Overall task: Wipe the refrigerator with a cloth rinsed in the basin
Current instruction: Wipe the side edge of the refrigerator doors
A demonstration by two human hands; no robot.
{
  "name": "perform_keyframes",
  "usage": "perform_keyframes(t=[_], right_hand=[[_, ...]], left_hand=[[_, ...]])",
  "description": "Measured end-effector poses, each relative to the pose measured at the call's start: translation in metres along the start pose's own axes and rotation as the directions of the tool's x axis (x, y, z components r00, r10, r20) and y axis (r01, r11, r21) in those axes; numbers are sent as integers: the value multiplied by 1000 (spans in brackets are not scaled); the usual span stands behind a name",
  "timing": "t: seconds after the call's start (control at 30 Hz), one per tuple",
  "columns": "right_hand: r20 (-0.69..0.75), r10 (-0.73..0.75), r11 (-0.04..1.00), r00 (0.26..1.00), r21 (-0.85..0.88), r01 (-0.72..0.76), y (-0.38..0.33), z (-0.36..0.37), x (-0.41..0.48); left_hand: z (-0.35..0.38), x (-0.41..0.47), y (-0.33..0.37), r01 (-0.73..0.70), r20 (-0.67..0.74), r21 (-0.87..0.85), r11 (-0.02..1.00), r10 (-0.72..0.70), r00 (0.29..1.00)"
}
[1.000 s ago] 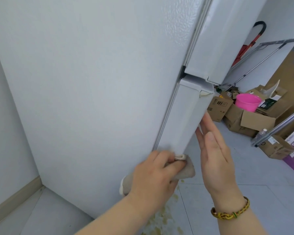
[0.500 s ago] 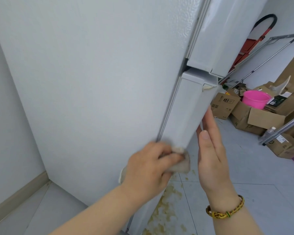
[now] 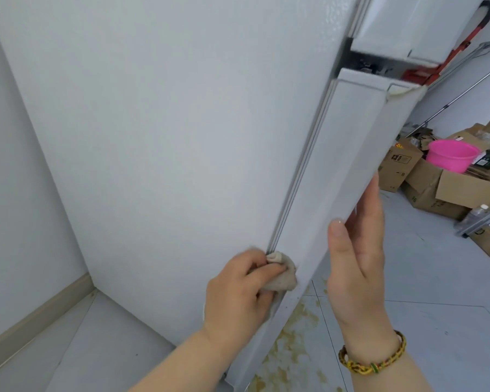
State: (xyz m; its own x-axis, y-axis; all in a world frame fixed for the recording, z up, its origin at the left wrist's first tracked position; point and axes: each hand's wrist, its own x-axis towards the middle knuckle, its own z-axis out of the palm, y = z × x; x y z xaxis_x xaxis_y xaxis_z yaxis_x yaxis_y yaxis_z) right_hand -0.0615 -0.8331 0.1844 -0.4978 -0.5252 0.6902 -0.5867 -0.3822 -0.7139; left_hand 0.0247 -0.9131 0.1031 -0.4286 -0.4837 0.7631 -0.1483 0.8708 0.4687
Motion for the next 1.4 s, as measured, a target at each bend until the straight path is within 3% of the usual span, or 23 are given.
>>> perform_keyframes(t=[0.1, 0.17, 0.27, 0.37, 0.47, 0.6, 0.7, 0.77, 0.87, 1.07, 1.13, 1.27, 1.4], right_hand=[[-13, -33, 999, 999, 7, 33, 3, 3, -2], [-15, -53, 999, 999, -1, 52, 7, 3, -2], [15, -23, 999, 1000, -29, 23, 18, -1, -12], [15, 84, 995, 996, -55, -84, 32, -8, -33], [19, 152, 988, 988, -43, -151, 38, -8, -44], [19, 164, 986, 986, -14, -164, 37, -10, -44], [42, 155, 988, 987, -1, -155, 38, -13, -43], [58, 163, 985, 985, 39, -166, 37, -15, -43], [97, 184, 974, 978, 113, -194, 37, -17, -42], [112, 170, 979, 979, 93, -181, 44, -13, -46], [106, 166, 982, 980, 76, -174, 45, -11, -46], [111, 138, 990, 984, 18, -141, 47, -12, -45], [92, 123, 992, 988, 19, -125, 47, -11, -46]], left_hand=[[-13, 27, 18, 132, -97, -228, 965, -157, 983], [-18, 51, 29, 103, -166, -305, 947, -159, 973], [-9, 46, 28, -10, -205, -165, 986, -24, 979], [11, -7, 0, -91, -121, 20, 996, 92, 988], [25, -48, -25, -99, -16, 78, 992, 101, 995], [25, -50, -19, 111, -20, 1, 994, -111, 994], [5, -6, 14, 206, -94, -276, 939, -240, 966], [-5, 25, 29, 150, -115, -335, 930, -199, 973], [2, 21, 26, 78, -92, -228, 971, -101, 991], [31, -63, -17, 160, 66, -23, 987, -158, 985], [27, -54, -11, 129, -1, -24, 991, -129, 992], [13, -2, 17, 21, -203, -179, 984, -58, 977], [17, -11, 8, 5, -115, -141, 990, -21, 993]])
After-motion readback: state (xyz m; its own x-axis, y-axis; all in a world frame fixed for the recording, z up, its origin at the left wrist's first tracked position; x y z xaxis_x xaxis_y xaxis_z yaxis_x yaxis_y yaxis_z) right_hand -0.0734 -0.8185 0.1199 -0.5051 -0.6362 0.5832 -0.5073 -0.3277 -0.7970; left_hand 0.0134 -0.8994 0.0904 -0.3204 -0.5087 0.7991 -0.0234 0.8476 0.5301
